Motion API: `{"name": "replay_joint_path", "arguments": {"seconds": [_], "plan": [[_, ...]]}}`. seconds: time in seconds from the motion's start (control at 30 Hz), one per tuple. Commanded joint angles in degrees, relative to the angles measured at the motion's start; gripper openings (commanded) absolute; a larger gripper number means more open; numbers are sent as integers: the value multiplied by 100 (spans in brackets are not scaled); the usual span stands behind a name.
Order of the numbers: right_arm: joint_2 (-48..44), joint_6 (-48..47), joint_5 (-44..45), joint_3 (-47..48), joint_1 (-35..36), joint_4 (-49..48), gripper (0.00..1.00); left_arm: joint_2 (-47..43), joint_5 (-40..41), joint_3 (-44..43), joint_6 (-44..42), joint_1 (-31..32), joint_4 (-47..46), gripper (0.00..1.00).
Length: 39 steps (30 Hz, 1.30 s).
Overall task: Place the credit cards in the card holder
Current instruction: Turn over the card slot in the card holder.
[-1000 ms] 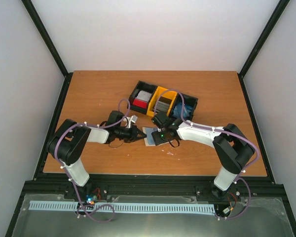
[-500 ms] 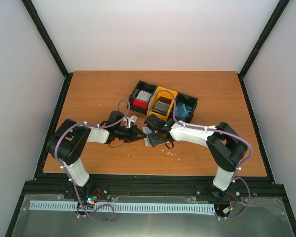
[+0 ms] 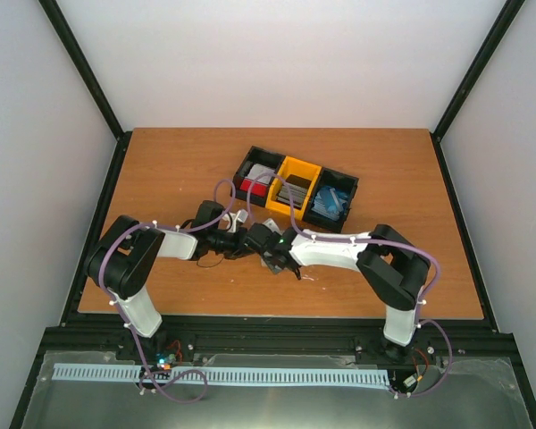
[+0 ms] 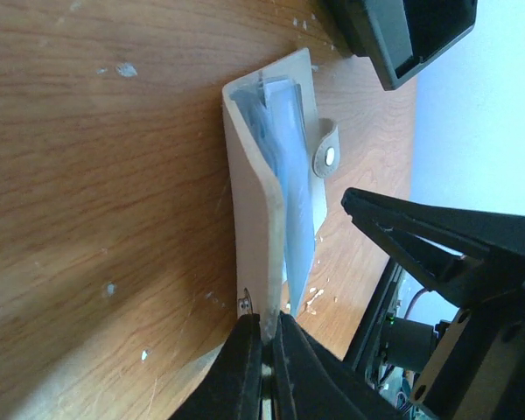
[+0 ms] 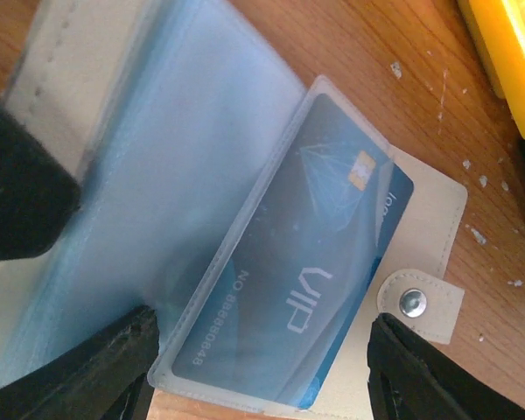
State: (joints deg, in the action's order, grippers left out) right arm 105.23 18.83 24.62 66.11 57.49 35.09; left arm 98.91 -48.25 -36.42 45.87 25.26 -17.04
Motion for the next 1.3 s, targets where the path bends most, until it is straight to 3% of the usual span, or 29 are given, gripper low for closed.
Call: {"name": "replay_joint_path", "arguments": {"seconds": [0.0, 0.17, 0.4, 0.63, 0.87, 1.1, 1.27], "plan": [[222, -309, 573, 54, 291, -80, 65, -64, -176, -154, -104, 23, -85, 1], [334, -370, 1011, 70, 359, -150, 60, -62, -185, -133, -102, 23, -85, 1], [375, -449, 1566, 70, 416, -302, 42, -39, -186, -141, -106, 21, -72, 1], [454, -107, 2022, 85, 420, -308, 34, -6, -169, -172, -115, 21, -28, 1], [602, 528, 2087, 184, 412, 104, 26, -4, -167, -159, -131, 23, 7, 1], [535, 625, 1995, 286, 412, 200, 3, -7, -150, -162, -138, 23, 16, 1], [317, 512, 1682, 288, 412, -19, 3, 5, -110, -186, -144, 23, 70, 1]]}}
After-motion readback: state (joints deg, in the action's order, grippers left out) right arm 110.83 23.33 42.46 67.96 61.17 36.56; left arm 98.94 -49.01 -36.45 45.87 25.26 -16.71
